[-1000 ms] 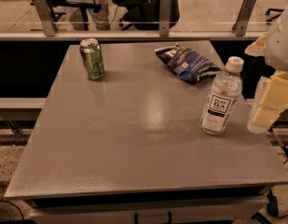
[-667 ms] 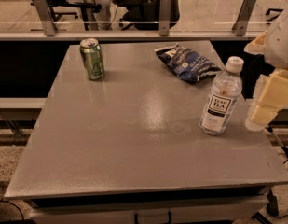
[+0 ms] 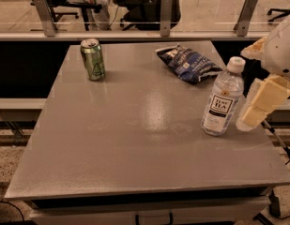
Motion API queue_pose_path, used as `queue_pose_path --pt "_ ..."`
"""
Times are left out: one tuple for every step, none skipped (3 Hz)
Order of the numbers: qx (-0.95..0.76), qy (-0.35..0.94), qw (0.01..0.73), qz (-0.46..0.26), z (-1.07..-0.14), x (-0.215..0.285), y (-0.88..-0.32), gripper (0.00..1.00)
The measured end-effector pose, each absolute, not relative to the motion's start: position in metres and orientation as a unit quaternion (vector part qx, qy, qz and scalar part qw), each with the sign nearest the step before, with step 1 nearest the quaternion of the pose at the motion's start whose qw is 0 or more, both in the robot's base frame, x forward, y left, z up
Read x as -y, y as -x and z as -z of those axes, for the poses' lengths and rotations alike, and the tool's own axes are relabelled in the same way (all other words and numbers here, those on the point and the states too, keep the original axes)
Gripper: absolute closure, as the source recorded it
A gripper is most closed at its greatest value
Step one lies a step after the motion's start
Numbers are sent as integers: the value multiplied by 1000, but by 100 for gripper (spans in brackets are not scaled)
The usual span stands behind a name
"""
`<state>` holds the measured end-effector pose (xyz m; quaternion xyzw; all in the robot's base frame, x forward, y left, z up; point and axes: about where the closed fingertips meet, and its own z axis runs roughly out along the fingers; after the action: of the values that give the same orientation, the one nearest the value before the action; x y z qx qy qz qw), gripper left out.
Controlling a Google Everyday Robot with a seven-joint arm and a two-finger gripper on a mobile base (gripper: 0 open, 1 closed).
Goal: Move blue plastic bottle near blue chip bag
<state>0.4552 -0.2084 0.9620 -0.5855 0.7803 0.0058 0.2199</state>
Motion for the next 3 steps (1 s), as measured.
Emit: queue_pose_path --pt "-784 570 242 -41 -952 207 -463 0" --pt "-786 561 253 -63 -945 205 -468 0" --pt "-787 551 262 -84 -941 202 -472 5"
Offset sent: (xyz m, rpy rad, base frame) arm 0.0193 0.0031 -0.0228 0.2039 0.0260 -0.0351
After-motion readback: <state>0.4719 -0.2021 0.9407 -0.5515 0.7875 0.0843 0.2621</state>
